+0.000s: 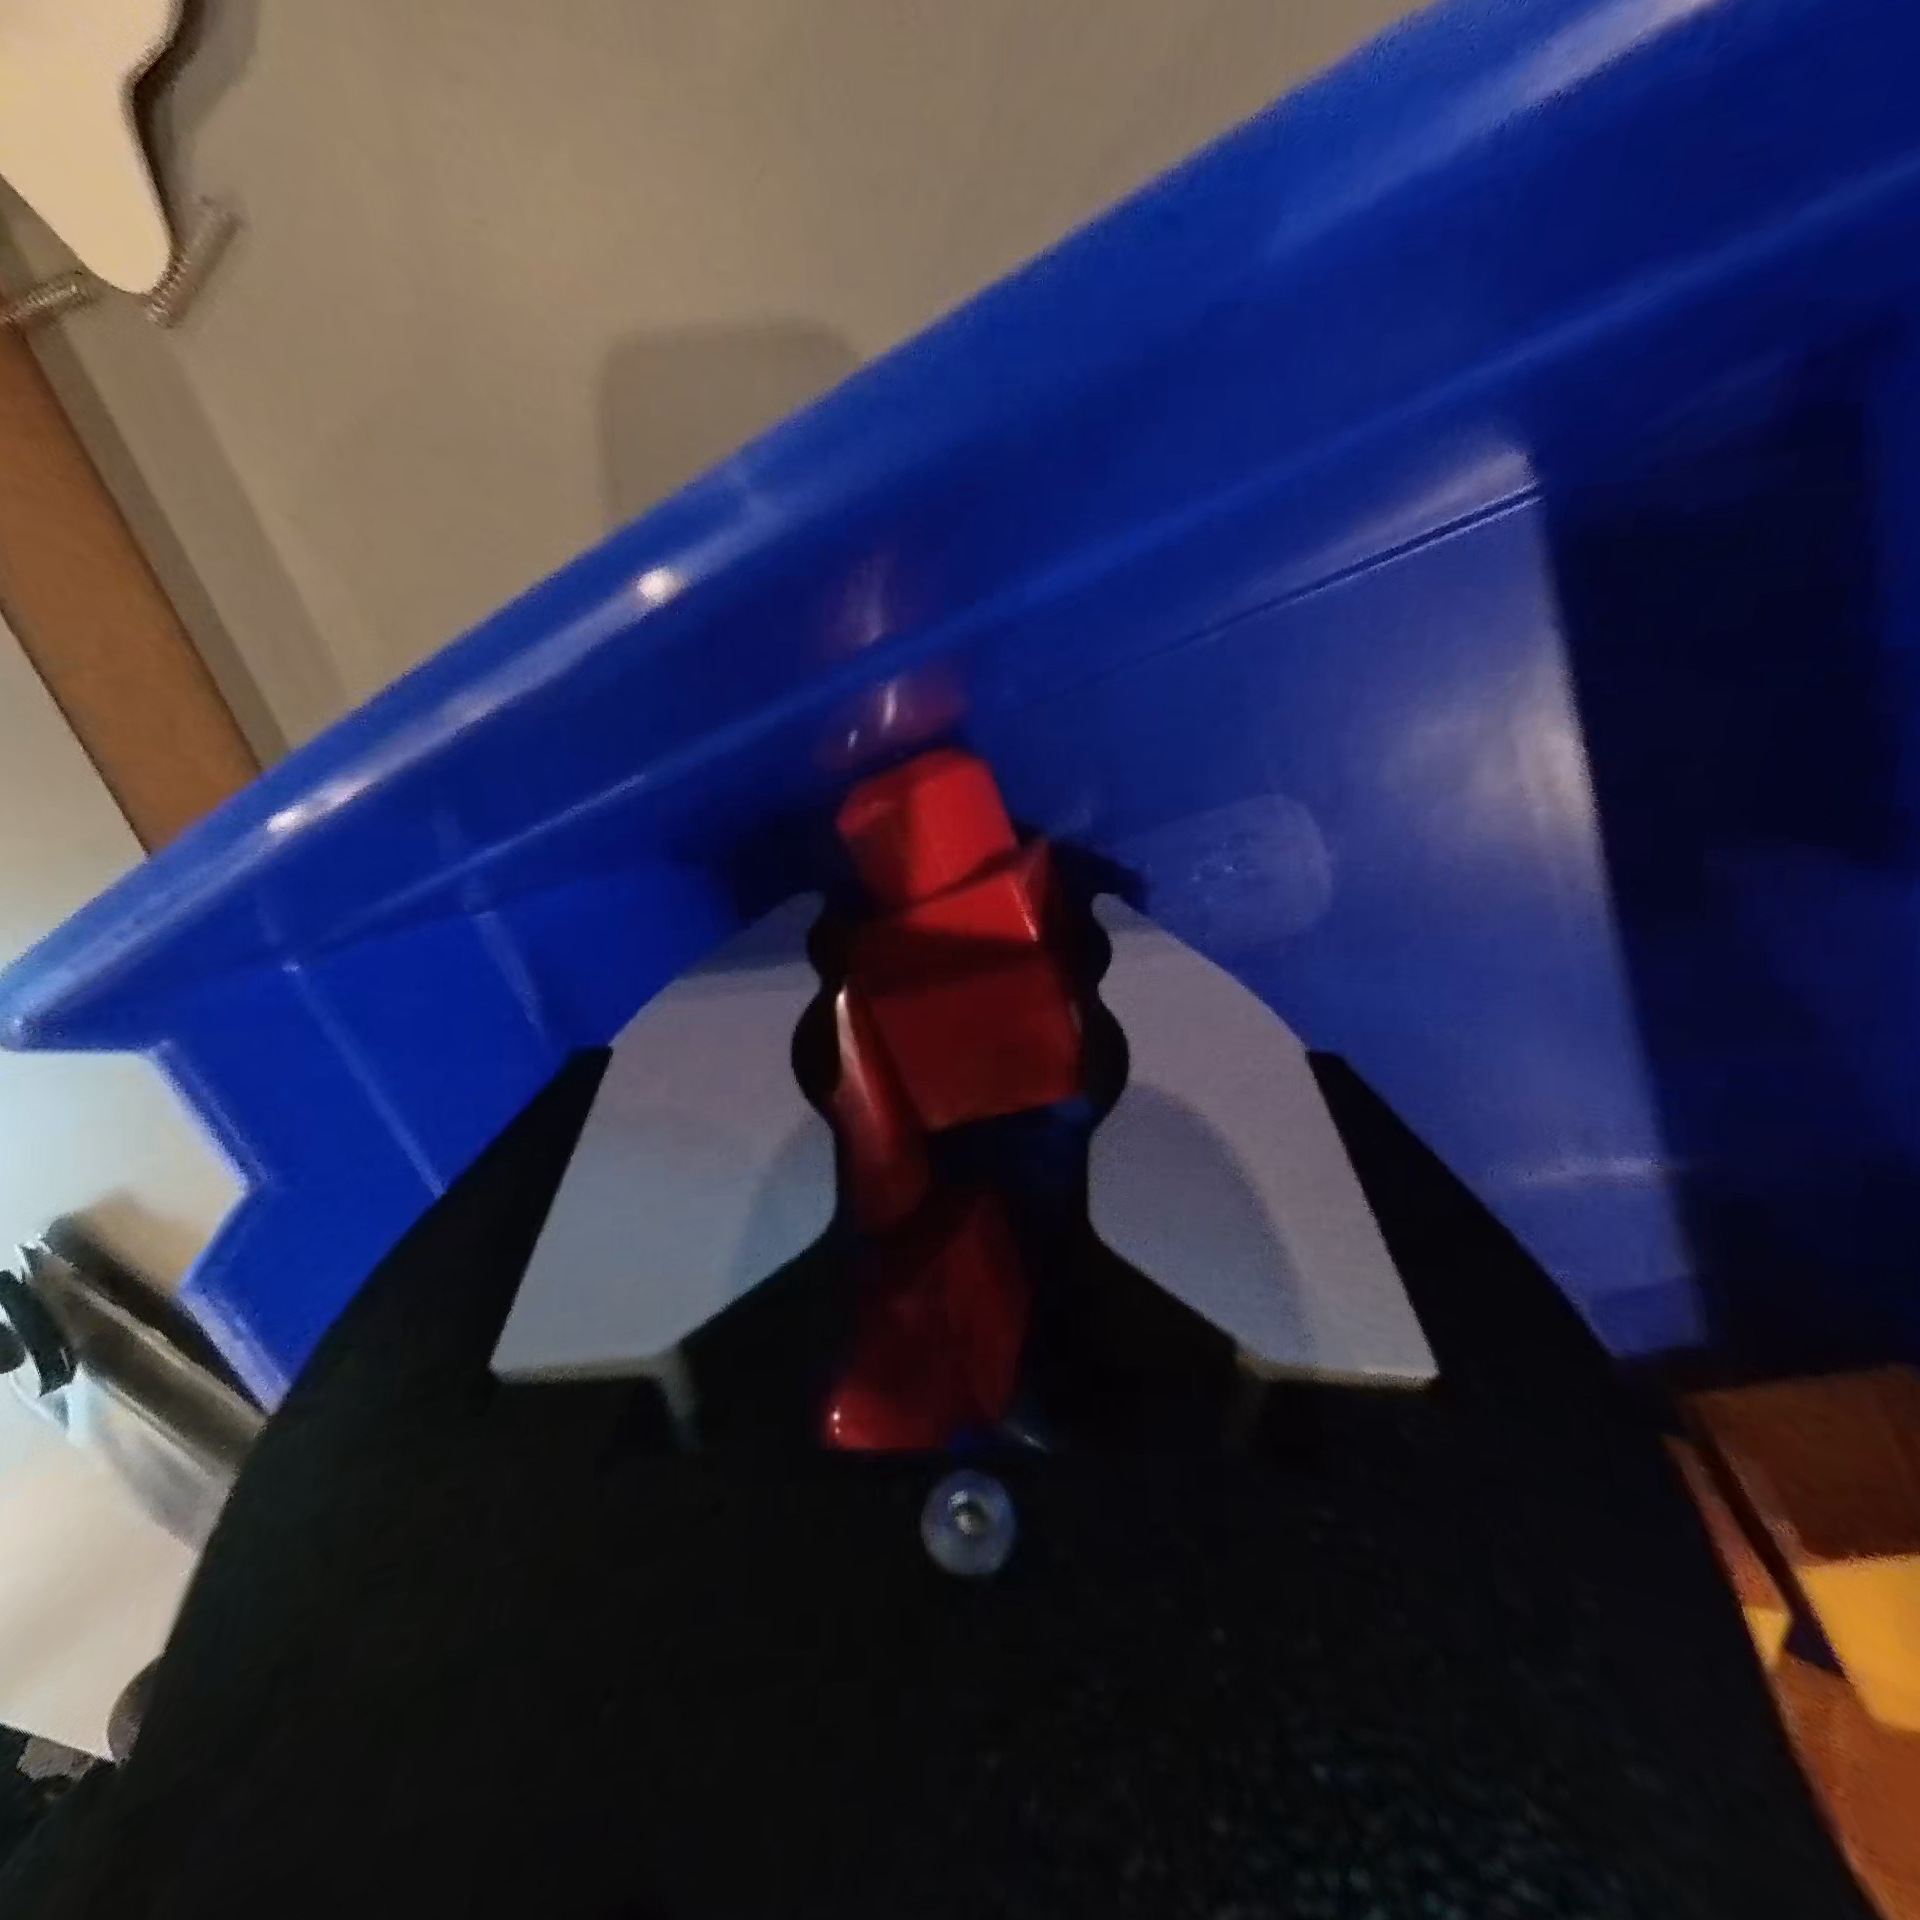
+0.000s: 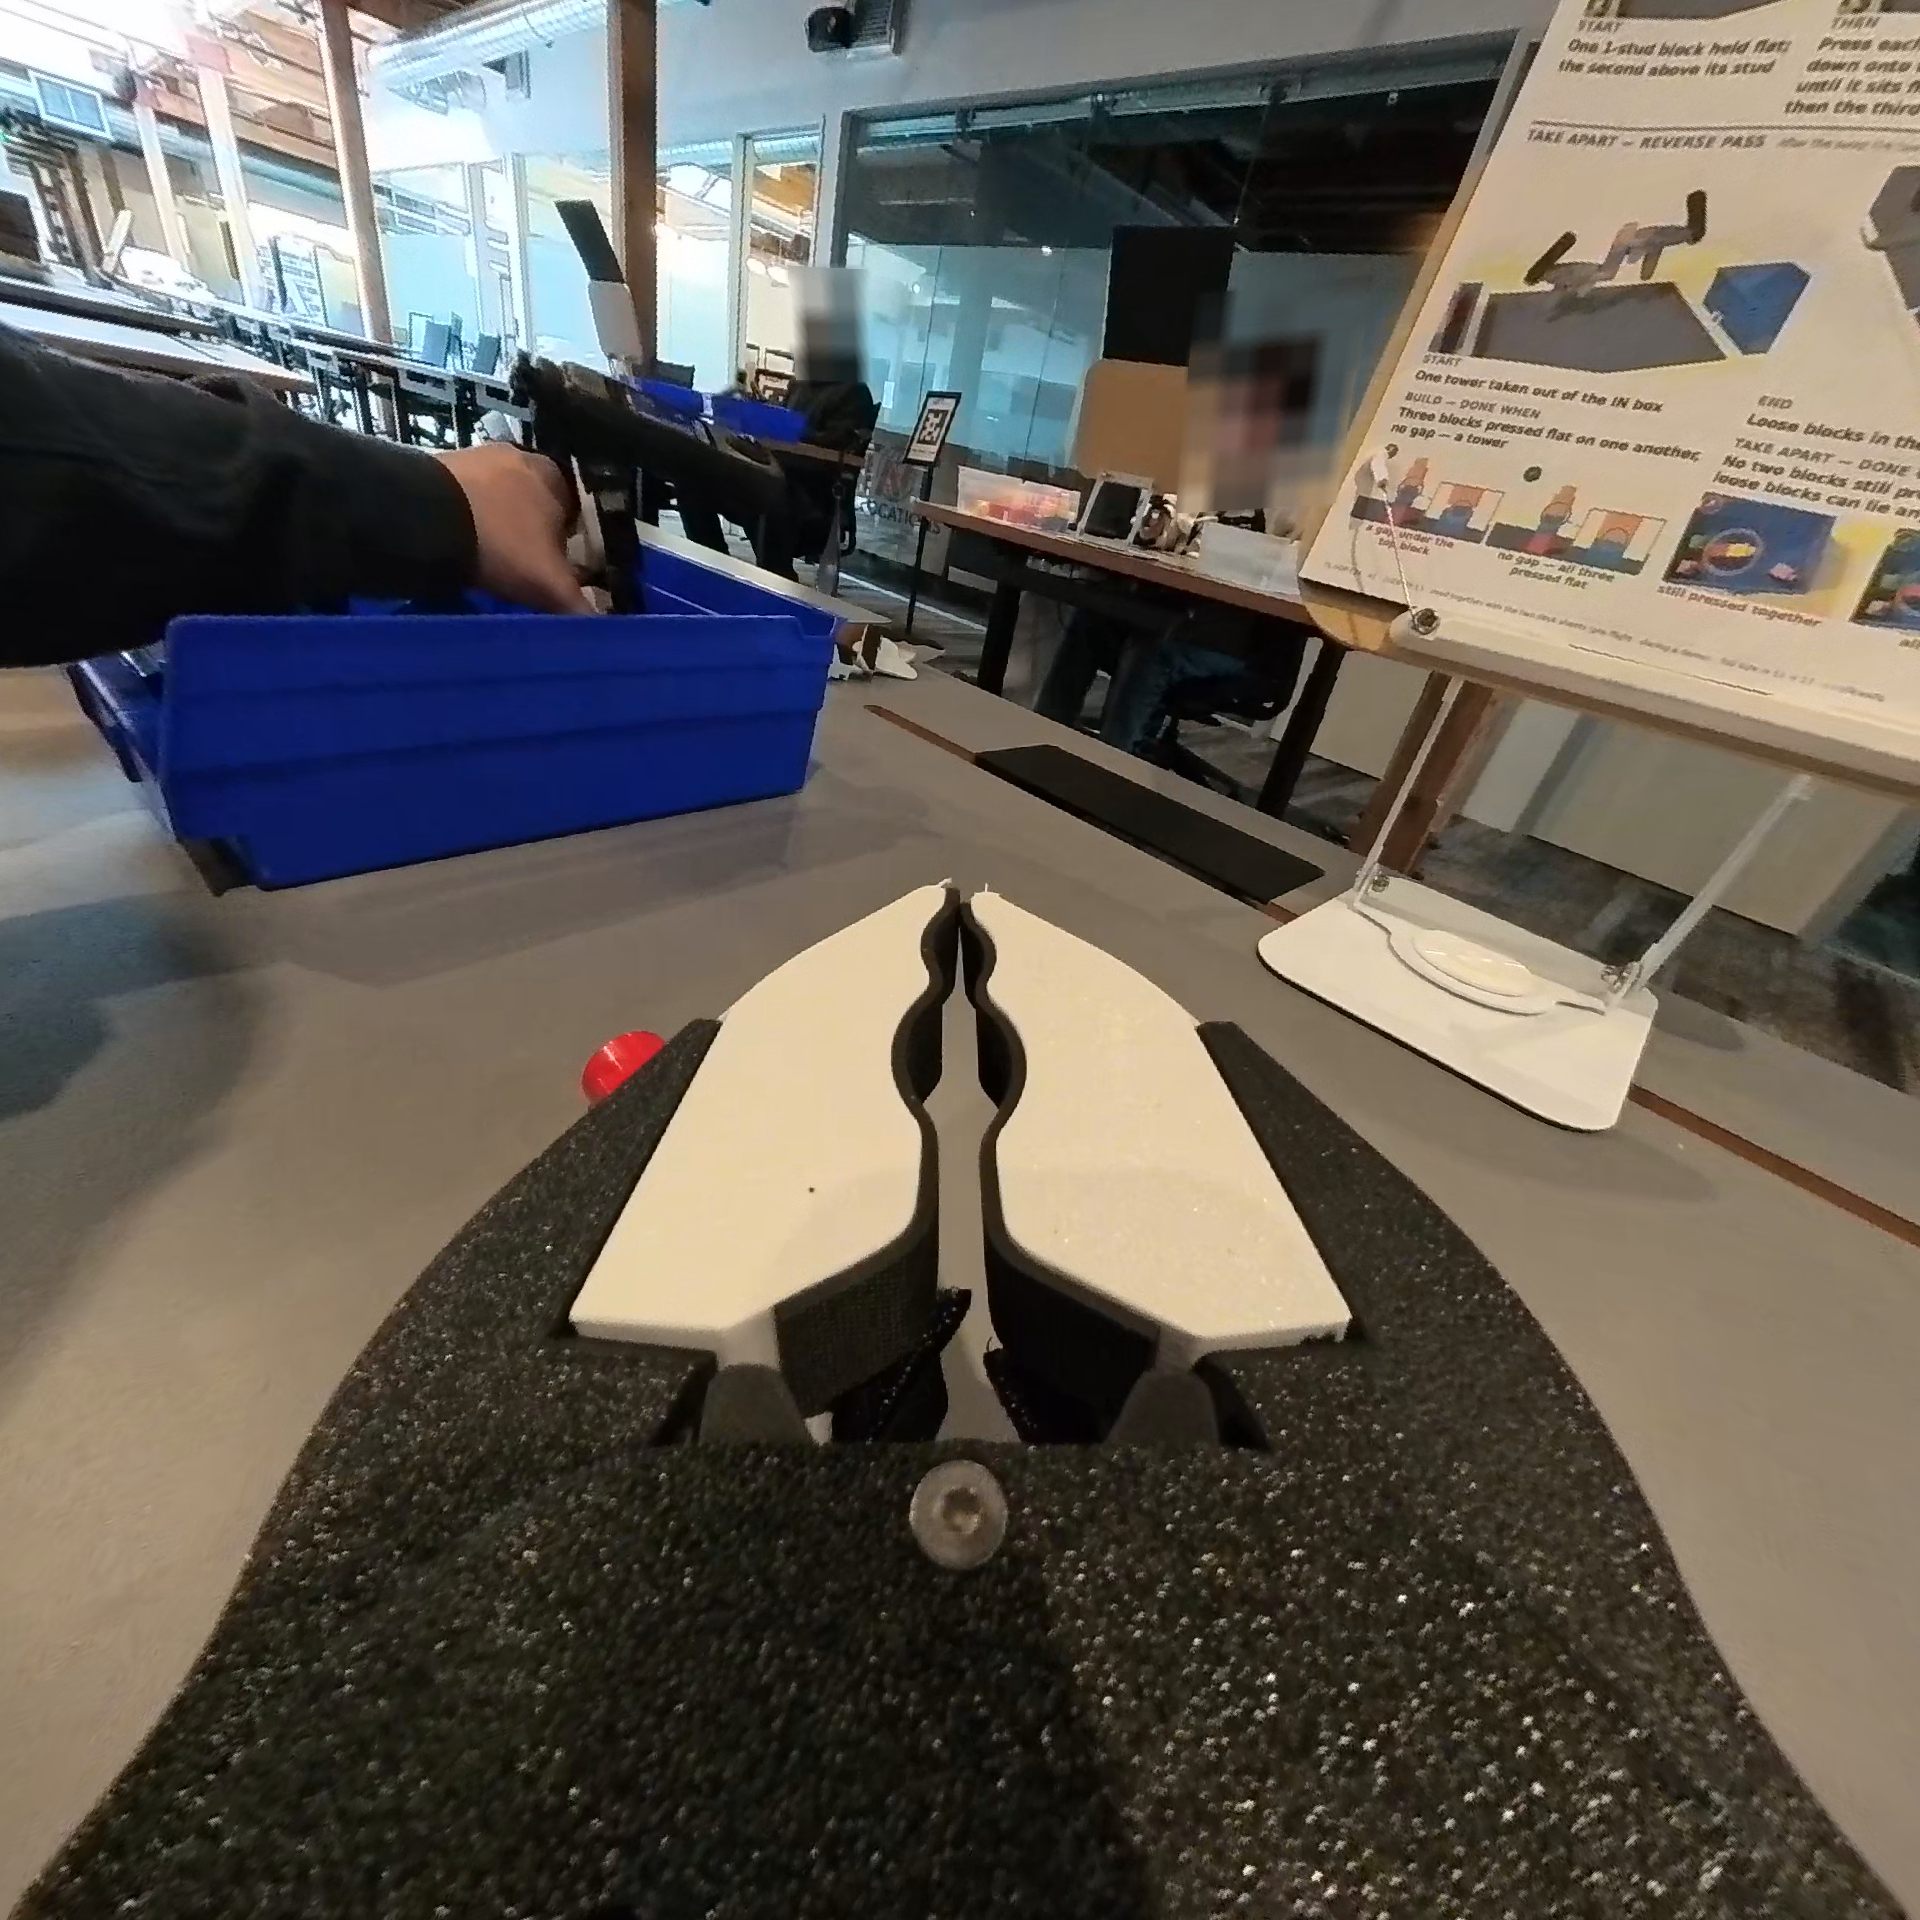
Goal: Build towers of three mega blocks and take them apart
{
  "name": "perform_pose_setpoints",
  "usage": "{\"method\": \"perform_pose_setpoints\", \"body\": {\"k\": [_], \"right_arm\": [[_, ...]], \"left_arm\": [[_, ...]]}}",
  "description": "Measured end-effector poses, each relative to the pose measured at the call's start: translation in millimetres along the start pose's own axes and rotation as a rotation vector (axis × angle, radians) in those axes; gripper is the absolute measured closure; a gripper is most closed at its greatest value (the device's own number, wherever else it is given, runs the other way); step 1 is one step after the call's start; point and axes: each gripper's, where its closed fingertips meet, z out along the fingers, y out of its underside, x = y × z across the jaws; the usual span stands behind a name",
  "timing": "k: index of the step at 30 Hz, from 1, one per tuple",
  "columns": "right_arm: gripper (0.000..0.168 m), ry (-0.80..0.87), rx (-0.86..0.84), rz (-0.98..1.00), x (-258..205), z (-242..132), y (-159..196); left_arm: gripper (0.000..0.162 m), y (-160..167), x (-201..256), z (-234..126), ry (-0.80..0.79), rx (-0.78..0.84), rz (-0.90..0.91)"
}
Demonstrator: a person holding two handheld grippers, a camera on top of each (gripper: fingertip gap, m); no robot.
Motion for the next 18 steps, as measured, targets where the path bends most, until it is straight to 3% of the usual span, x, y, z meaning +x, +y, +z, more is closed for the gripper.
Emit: {"method": "perform_pose_setpoints", "body": {"k": [6,12,18], "right_arm": [[0.168,-0.003,0.004,0.003,-0.8,-0.1,-0.7],[0.168,-0.004,0.006,0.001,-1.3,0.1,-1.1],[0.168,0.010,-0.004,-0.007,1.5,0.2,1.8]], "left_arm": [[0.120,1.2,7.8,-18.4,0.019,0.060,-0.023],[0.120,-24.3,25.9,-121.1,0.086,0.476,-0.122],[0.121,-19.5,149.0,-211.6,0.417,0.736,0.007]]}}
